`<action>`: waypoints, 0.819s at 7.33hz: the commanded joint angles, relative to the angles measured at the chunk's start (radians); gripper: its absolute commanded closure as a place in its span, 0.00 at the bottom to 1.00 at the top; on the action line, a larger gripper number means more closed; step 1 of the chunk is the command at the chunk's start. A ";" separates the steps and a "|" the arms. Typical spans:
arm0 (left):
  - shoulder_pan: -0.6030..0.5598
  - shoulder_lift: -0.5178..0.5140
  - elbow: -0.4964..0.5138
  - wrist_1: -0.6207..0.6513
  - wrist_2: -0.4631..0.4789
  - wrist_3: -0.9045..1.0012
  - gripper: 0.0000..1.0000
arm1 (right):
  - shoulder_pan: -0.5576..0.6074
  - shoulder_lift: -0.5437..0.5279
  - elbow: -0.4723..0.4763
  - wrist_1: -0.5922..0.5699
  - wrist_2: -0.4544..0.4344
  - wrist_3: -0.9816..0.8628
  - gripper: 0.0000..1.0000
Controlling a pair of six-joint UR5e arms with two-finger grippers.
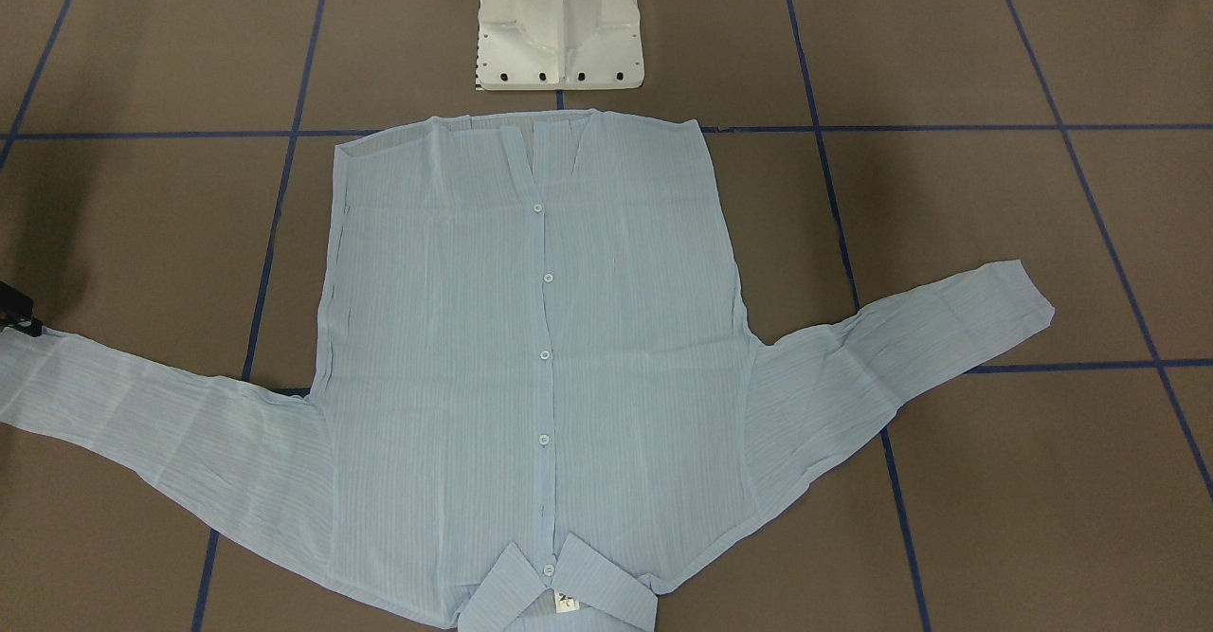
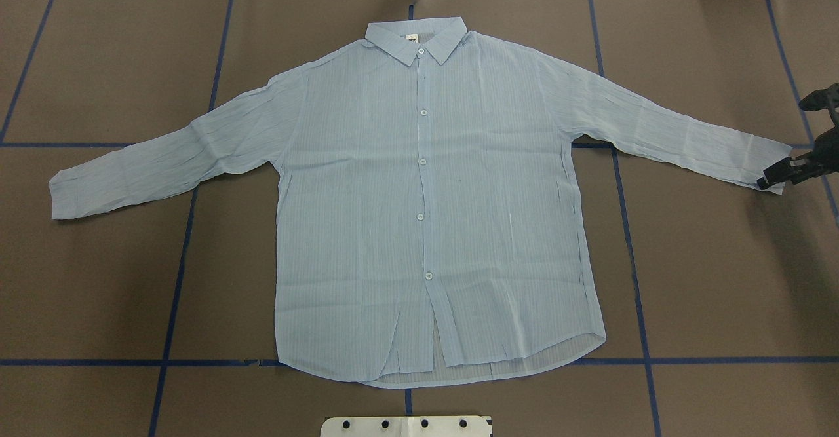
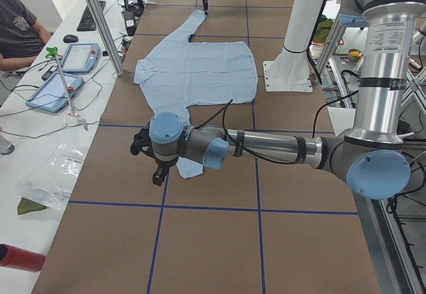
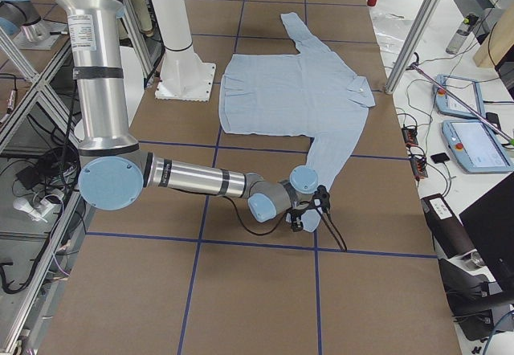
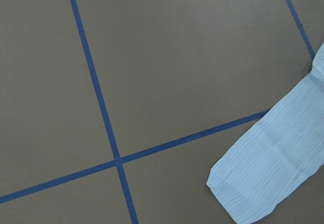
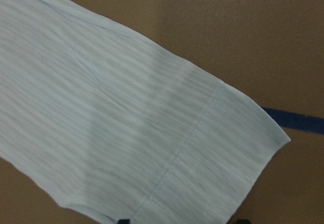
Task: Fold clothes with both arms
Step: 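Lower the right gripper onto the cuff of the sleeve nearest it and grasp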
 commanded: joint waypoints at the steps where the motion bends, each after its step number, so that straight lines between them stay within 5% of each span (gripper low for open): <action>1: 0.000 0.000 0.000 0.001 0.000 0.000 0.00 | -0.007 0.006 0.006 -0.029 -0.001 -0.001 0.35; 6: 0.000 0.000 0.000 0.001 -0.002 0.000 0.00 | 0.021 0.001 0.010 -0.040 0.007 -0.007 0.35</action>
